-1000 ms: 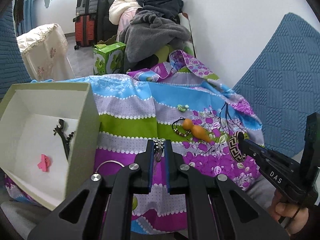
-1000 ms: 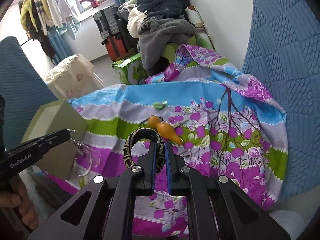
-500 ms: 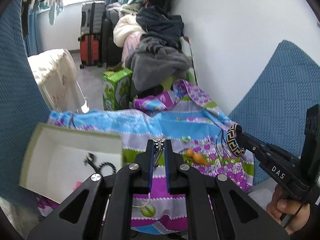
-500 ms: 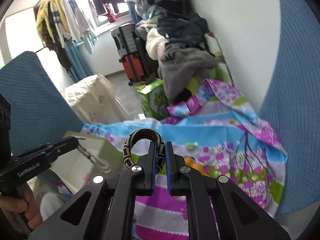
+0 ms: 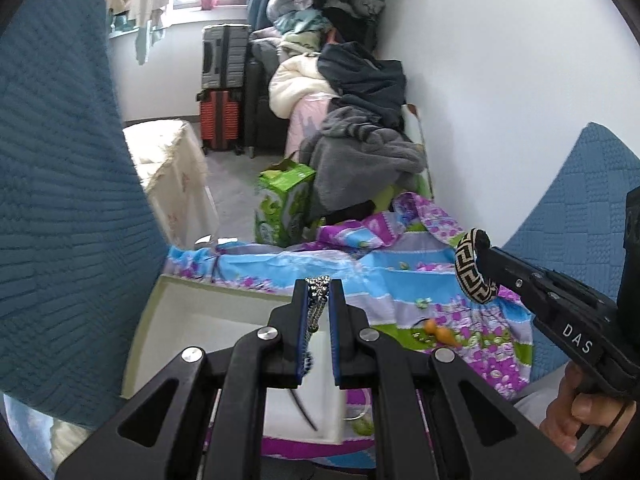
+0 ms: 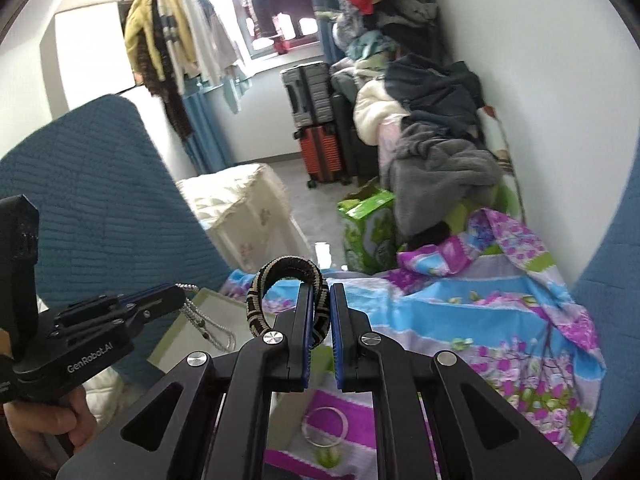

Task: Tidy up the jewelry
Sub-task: 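Carry both items over the white box and open both grippers to drop them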

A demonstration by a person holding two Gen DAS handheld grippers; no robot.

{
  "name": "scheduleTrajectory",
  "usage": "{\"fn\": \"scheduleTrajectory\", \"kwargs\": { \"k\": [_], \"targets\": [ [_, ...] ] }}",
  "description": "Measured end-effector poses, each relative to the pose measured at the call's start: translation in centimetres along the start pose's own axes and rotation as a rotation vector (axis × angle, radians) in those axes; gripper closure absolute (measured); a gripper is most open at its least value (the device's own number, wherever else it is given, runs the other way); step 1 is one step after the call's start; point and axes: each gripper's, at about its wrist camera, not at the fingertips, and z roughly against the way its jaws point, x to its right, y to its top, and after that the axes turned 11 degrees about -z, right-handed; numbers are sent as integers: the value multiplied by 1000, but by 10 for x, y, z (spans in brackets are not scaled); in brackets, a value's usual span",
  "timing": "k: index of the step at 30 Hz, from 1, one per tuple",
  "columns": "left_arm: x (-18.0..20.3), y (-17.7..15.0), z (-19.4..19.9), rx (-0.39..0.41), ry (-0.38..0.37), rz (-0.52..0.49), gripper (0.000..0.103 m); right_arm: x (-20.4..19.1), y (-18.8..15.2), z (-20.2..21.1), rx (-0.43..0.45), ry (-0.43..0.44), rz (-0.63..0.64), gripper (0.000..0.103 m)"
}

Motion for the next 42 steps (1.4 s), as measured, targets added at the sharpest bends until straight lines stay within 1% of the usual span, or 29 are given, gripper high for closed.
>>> {"fn": "scheduleTrajectory", "kwargs": {
  "k": [8,17,21,26,27,28,29,30,31,32,33,34,36,42],
  "targets": [
    [-37,-40,-24,-72,25,73,93,-36,-35,-52,-112,36,68,96],
    [-57,-80,-60,-165,41,121,93,-44,-78,-106,-250,32,118,96],
    [-63,-90,-70,-191,39,136,93,-47,-91,-122,-299,32,128,96],
    [-64,-90,-70,-191,43,137,93,-45,-94,-130,-331,35,123,94],
    [-64,-89,-69,-183,47,136,93,-45,-94,-131,-332,36,122,93],
    [-63,-87,-67,-177,49,132,93,-45,-92,-129,-330,39,121,90],
    [-63,-84,-66,-175,61,127,93,-46,-91,-127,-326,39,121,84],
    [-62,-81,-64,-176,85,118,92,-46,-89,-125,-320,39,123,80],
    [-62,-78,-61,-173,88,113,91,-46,-87,-122,-310,41,123,77],
    [-62,-75,-57,-163,84,115,89,-46,-83,-118,-299,45,121,77],
    [-62,-71,-53,-153,81,119,81,-45,-80,-114,-292,51,118,77],
    [-61,-67,-47,-141,84,121,70,-45,-74,-107,-280,61,116,77],
    [-57,-57,-34,-105,93,116,64,-47,-65,-95,-253,69,122,77],
    [-37,-23,4,-13,79,100,63,-44,-25,-40,-131,88,129,78]
  ]
}}
